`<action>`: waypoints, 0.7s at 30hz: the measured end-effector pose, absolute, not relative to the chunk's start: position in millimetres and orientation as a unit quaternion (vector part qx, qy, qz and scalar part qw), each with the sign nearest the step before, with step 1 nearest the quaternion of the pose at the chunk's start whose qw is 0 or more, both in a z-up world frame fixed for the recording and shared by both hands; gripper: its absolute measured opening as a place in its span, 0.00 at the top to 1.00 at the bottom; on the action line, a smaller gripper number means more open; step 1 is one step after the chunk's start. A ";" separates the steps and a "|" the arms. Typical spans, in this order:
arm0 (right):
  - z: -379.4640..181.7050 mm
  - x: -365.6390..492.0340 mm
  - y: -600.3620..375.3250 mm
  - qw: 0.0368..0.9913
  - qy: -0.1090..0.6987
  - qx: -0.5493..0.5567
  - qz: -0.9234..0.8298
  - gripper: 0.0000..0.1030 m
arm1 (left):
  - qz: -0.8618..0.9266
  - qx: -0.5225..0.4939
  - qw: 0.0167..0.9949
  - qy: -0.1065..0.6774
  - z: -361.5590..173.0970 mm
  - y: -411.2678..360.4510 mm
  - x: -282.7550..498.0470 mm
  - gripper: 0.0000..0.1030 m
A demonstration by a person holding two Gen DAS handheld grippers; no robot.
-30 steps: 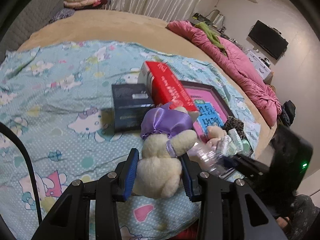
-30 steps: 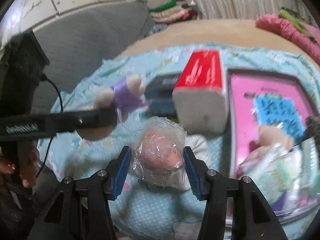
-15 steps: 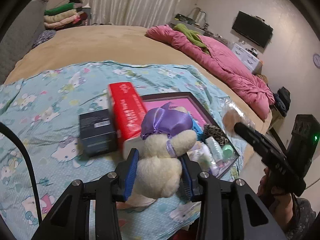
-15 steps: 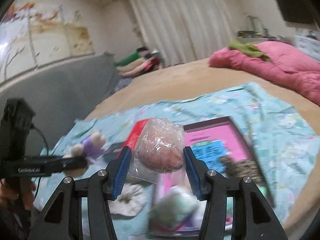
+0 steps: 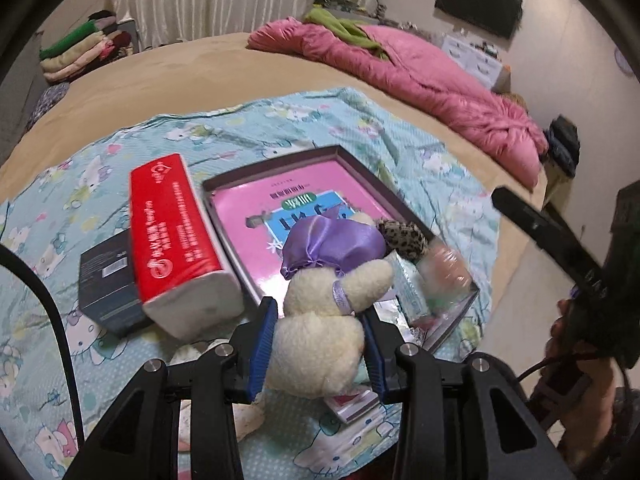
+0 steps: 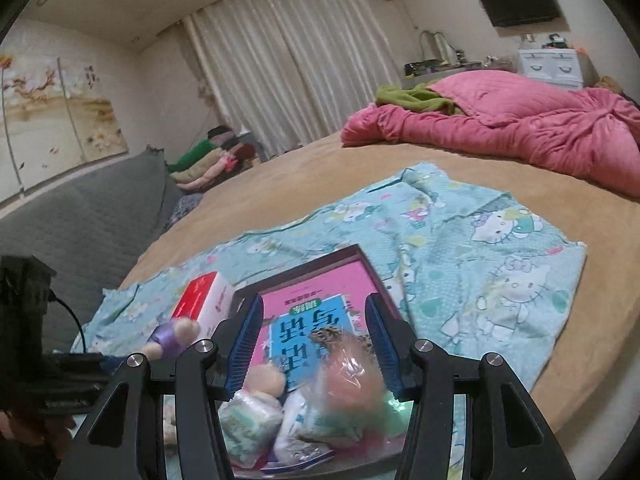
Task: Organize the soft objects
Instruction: 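Carry the plush bunny and plastic bag over the pink book box with both tools, then lower and release the plastic bag with the right tool while the left releases the bunny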
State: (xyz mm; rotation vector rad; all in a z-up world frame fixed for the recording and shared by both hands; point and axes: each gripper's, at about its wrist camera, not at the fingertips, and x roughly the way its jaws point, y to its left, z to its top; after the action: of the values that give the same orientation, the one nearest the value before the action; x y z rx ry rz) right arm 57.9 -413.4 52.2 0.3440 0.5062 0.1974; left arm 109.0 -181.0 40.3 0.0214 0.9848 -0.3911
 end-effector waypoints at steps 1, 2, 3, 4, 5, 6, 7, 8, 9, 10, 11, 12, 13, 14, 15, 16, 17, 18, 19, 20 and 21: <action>50.7 58.7 -415.0 0.949 0.250 0.166 0.093 0.46 | -0.186 0.015 0.862 0.471 37.3 -185.0 110.2 0.61; 48.9 59.4 -416.5 0.949 0.253 0.163 0.093 0.46 | -0.186 0.018 0.861 0.473 33.9 -189.5 111.5 0.61; 46.9 61.3 -417.0 0.948 0.260 0.160 0.090 0.46 | -0.187 0.021 0.860 0.475 31.0 -191.9 112.7 0.61; 42.9 63.3 -418.1 0.946 0.267 0.159 0.089 0.46 | -0.186 0.026 0.857 0.479 26.0 -195.7 115.0 0.61; 39.8 64.3 -418.3 0.945 0.271 0.160 0.089 0.46 | -0.185 0.028 0.856 0.482 22.2 -198.0 116.7 0.61; 36.0 65.9 -419.7 0.943 0.276 0.162 0.087 0.46 | -0.183 0.030 0.855 0.485 18.6 -199.7 118.5 0.61; 31.8 68.2 -421.0 0.941 0.285 0.163 0.086 0.46 | -0.179 0.032 0.853 0.488 14.9 -201.0 120.5 0.61; 27.5 70.8 -421.8 0.938 0.294 0.164 0.088 0.46 | -0.177 0.029 0.851 0.493 10.5 -202.2 123.4 0.61; 21.8 73.8 -421.9 0.934 0.306 0.163 0.088 0.46 | -0.179 0.028 0.850 0.495 8.3 -202.4 125.1 0.61; 17.1 76.3 -422.2 0.931 0.314 0.162 0.087 0.46 | -0.177 0.032 0.847 0.500 3.7 -203.9 127.5 0.61; 12.6 78.2 -422.1 0.929 0.321 0.162 0.085 0.46 | -0.174 0.035 0.846 0.502 1.3 -204.8 129.7 0.61; 8.0 80.4 -422.1 0.926 0.329 0.162 0.086 0.46 | -0.172 0.036 0.846 0.504 -1.2 -206.9 131.9 0.61; 3.2 82.5 -421.6 0.923 0.338 0.162 0.085 0.46 | -0.172 0.035 0.845 0.505 -2.6 -207.2 133.4 0.61; 0.1 83.5 -422.1 0.922 0.341 0.161 0.085 0.46 | -0.171 0.034 0.845 0.506 -4.3 -207.3 135.0 0.60; -2.1 84.5 -421.5 0.921 0.344 0.161 0.087 0.46 | -0.168 0.034 0.845 0.507 -5.5 -207.1 136.3 0.60; -4.2 85.7 -420.8 0.919 0.349 0.161 0.087 0.46 | -0.167 0.033 0.845 0.507 -6.8 -206.5 137.7 0.60; -5.3 86.0 -419.6 0.919 0.351 0.159 0.088 0.46 | -0.167 0.033 0.845 0.507 -7.5 -206.6 138.6 0.60; -6.1 86.1 -418.2 0.918 0.352 0.156 0.089 0.46 | -0.166 0.032 0.844 0.508 -8.6 -206.8 139.6 0.60; -6.8 86.0 -415.9 0.919 0.353 0.151 0.089 0.46 | -0.164 0.032 0.845 0.509 -9.9 -206.7 140.5 0.60; -7.1 86.2 -414.6 0.920 0.353 0.147 0.088 0.46 | -0.163 0.032 0.844 0.509 -11.2 -207.1 141.9 0.60; -7.9 87.1 -413.2 0.920 0.354 0.143 0.088 0.46 | -0.162 0.031 0.845 0.509 -12.0 -207.2 142.4 0.60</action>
State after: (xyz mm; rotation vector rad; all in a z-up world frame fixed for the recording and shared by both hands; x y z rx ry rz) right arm 87.1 -413.2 -7.9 0.2940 0.7283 0.1816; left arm 142.4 -207.2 -12.0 0.0650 1.0753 -0.3422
